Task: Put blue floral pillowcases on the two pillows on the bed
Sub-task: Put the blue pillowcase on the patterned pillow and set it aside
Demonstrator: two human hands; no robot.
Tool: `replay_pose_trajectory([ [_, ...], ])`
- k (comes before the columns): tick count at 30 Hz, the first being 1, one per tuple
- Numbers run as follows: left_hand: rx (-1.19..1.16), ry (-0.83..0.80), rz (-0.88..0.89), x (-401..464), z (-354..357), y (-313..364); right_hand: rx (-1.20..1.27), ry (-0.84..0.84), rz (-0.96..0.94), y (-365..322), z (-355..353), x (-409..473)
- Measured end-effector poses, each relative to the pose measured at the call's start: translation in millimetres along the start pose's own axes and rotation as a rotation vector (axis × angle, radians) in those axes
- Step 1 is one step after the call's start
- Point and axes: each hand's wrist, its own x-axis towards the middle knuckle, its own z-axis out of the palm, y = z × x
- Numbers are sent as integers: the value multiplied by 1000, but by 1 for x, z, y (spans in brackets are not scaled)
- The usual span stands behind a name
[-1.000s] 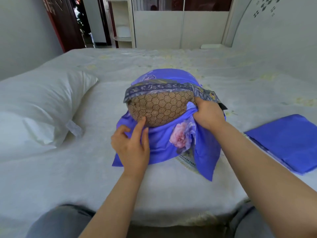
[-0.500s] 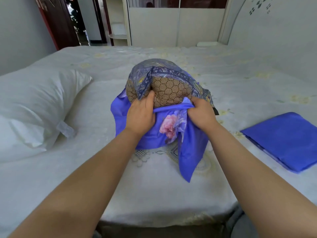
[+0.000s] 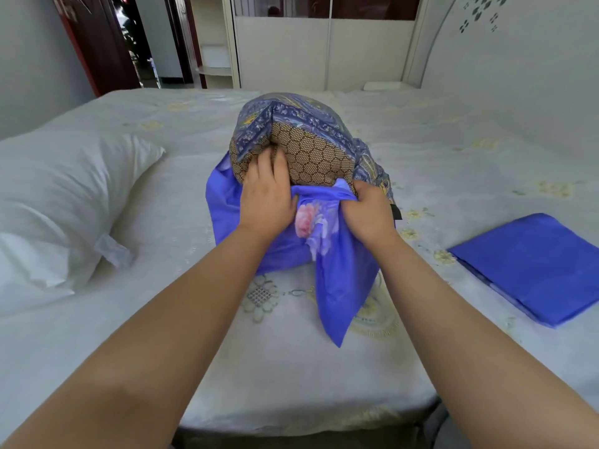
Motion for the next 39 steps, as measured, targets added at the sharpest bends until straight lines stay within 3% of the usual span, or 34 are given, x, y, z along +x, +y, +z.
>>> replay_pose_trajectory([
  [5,-128,108,-62,3,-8,1,-299,19,-97,-8,4,-9],
  [7,-162,65,-71,-1,-15,8,-465,76,-130,-4,3,-13],
  [12,-166,-161,-184,-21,-22,22,-442,284,-213,11,1,-19],
  [16,-215,-463,-115,-24,-37,13,-495,400,-224,17,11,-36],
  [18,-145,-534,-62,-24,-44,11,-456,395,-244,19,13,-43],
  [20,-53,-422,-8,-28,-48,11,-397,378,-256,17,10,-43],
  [23,83,-40,82,-36,-40,6,-284,392,-282,-1,1,-45],
  [25,168,258,42,-35,-40,6,-103,429,-285,-14,-6,-47],
  [27,88,425,-20,-27,-46,14,106,467,-287,-26,-13,-44],
  [30,-246,435,-56,-10,-60,31,234,555,-345,-33,-22,-35],
  [34,-414,417,-81,-4,-70,38,318,600,-309,-32,-29,-33],
  [39,-692,233,-300,-18,-58,33,285,444,-149,-33,-35,-39],
])
